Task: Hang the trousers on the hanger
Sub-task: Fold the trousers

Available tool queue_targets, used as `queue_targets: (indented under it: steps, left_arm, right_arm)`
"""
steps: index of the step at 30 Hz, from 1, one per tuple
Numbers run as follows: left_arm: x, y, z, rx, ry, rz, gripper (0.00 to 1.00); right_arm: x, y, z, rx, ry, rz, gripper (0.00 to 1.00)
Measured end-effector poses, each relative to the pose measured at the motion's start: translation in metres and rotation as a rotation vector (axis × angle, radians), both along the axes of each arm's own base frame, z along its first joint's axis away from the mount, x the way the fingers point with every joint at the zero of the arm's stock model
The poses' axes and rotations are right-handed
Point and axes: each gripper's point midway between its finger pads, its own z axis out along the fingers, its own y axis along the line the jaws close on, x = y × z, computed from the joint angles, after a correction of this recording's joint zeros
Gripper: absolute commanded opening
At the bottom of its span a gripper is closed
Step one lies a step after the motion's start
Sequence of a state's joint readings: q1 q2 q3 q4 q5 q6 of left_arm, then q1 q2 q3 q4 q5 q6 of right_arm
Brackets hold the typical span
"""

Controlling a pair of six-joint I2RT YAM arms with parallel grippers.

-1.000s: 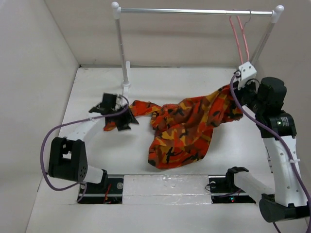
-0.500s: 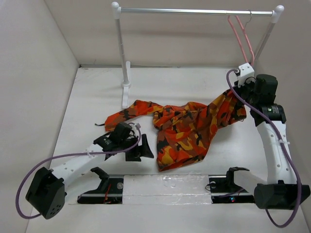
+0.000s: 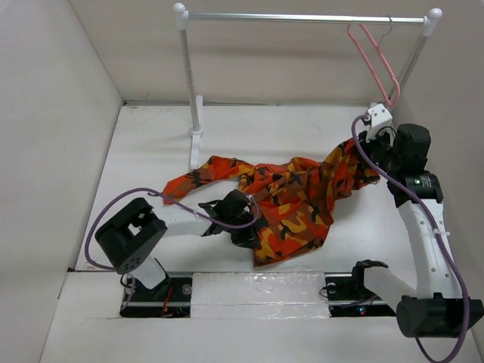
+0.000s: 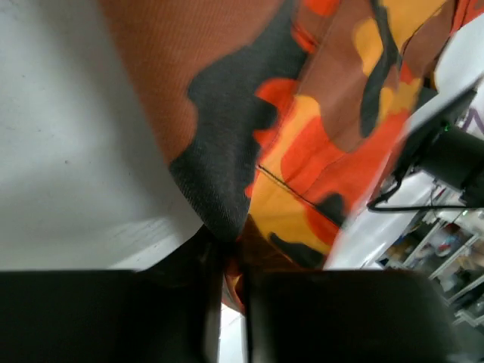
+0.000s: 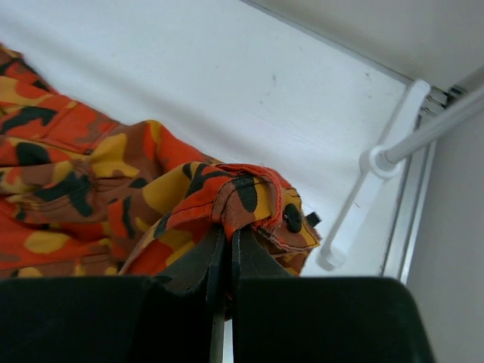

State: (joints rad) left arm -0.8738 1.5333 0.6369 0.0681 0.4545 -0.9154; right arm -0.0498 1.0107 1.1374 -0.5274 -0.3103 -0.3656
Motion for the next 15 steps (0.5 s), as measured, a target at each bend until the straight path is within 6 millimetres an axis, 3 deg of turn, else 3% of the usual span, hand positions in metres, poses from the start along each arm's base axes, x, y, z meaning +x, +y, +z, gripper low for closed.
queue_targets:
  steps: [3,5,7,8,9,10,11,13,15]
  left_arm:
    - [0.006,0.002,-0.004,0.034,-0.016,0.030,0.00]
    - [0.023,0.014,0.005,0.057,-0.051,0.098,0.00]
    - [0.054,0.042,0.032,0.098,-0.134,0.213,0.00]
    - [0.075,0.057,0.057,0.106,-0.202,0.283,0.00]
    - [0.096,0.074,0.087,0.118,-0.277,0.357,0.00]
    - [0.126,0.092,0.144,0.097,-0.413,0.458,0.00]
    - [0.143,0.110,0.190,0.093,-0.512,0.531,0.00]
    - [0.161,0.139,0.293,0.085,-0.699,0.637,0.00]
    - [0.162,0.162,0.388,0.036,-0.870,0.729,0.00]
  right_arm:
    - [-0.005,0.021,0.004,0.013,-0.016,0.067,0.00]
    - [-0.006,0.033,0.007,0.024,-0.022,0.103,0.00]
    - [-0.007,0.043,0.008,0.032,-0.019,0.134,0.00]
    - [-0.007,0.049,0.011,0.034,-0.018,0.148,0.00]
    - [-0.007,0.054,0.015,0.037,-0.022,0.164,0.00]
    - [-0.006,0.060,0.021,0.040,-0.032,0.181,0.00]
    - [-0.007,0.065,0.026,0.043,-0.037,0.195,0.00]
    - [-0.009,0.069,0.038,0.054,-0.052,0.209,0.00]
    - [-0.010,0.070,0.054,0.062,-0.085,0.214,0.00]
